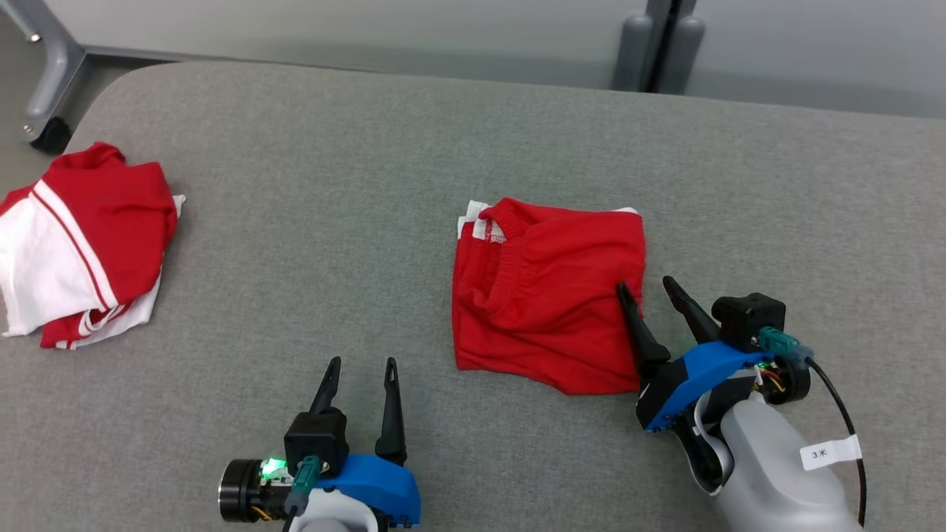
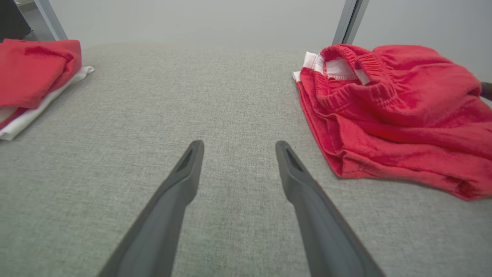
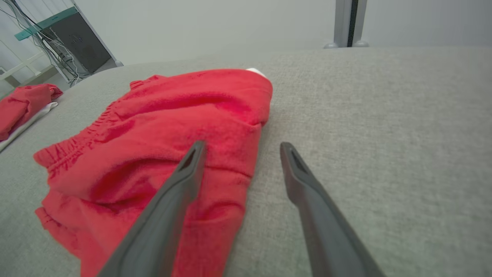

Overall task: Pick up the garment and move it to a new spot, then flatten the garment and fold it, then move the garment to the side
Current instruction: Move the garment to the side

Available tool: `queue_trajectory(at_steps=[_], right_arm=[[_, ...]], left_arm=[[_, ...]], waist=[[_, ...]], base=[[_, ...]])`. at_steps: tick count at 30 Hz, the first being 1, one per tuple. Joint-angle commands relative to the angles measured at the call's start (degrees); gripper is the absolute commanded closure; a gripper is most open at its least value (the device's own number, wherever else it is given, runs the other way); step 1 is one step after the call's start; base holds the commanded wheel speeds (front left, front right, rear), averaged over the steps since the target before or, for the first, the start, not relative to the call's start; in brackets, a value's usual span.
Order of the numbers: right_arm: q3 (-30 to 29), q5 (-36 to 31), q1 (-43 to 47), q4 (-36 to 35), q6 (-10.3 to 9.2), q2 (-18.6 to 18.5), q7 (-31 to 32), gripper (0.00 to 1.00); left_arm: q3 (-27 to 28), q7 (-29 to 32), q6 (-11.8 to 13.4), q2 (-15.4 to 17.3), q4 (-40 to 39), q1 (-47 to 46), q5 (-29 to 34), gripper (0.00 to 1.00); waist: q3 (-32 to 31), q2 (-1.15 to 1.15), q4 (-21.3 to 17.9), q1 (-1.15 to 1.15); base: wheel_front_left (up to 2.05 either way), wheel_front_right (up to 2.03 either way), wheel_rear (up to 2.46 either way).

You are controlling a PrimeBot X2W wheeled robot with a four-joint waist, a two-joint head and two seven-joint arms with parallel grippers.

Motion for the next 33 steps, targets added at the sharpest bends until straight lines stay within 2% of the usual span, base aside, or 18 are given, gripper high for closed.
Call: queue_trajectory(at_steps=[1,3,4,5,6,13,18,21,33], right_arm=[[0.34,0.58,-1.81,2.27,0.01,-0.22,0.0,0.0],[0.54,1.13,-2.35,3.47,0.01,-0.22,-0.01,0.0],[0.58,1.63,-2.84,4.35,0.01,-0.22,-0.01,0.21],[0.89,1.66,-3.24,5.14,0.01,-0.22,0.01,0.53],[1.18,2.19,-3.3,5.76,0.01,-0.21,0.02,1.0],[0.84,3.56,-2.66,5.05,0.0,-0.37,0.04,1.0],[0.17,4.16,-2.11,2.66,0.0,-0.31,-0.01,1.0],[0.21,4.51,-1.16,1.6,0.01,-0.29,0.0,1.0],[5.83,8.24,0.29,-1.76,0.01,-0.18,-0.01,1.0]], left_arm=[[-0.51,-0.16,0.53,-0.02,-0.48,-1.14,-0.18,0.0],[-0.66,-0.16,0.56,-0.03,-0.63,-1.48,-0.33,0.0],[-0.74,-0.16,0.63,-0.03,-0.78,-1.64,-0.41,0.0],[-0.83,-0.16,0.78,-0.03,-0.89,-1.7,-0.46,0.0],[-0.92,-0.16,0.93,-0.03,-0.96,-1.7,-0.47,0.0],[-1.02,-0.16,1.05,-0.03,-1.07,-2.25,-0.66,0.0],[-1.19,-0.16,0.34,-0.03,-0.28,-2.83,0.13,0.0],[-1.68,-0.16,-0.21,-0.03,-0.21,-3.32,0.41,0.0],[-2.35,-0.16,-1.81,-0.02,0.96,-6.83,0.63,0.0]], waist=[[2.37,-0.01,2.28,-0.02],[2.62,-0.01,2.51,-0.02],[2.83,-0.01,2.71,-0.02],[3.0,-0.01,2.83,-0.02],[3.18,-0.01,2.88,-0.02],[3.03,-0.01,0.7,-0.02],[1.79,-0.01,-3.5,-0.02],[0.74,-0.01,-7.68,-0.02],[-0.09,-0.01,-30.91,-0.02]], base=[[0.0,0.0,0.0],[0.0,0.0,0.0],[0.0,0.0,0.0],[0.0,0.0,0.0],[0.0,0.0,0.0],[0.0,0.0,0.0],[0.0,0.0,0.0],[0.0,0.0,0.0],[0.0,0.0,0.0]])
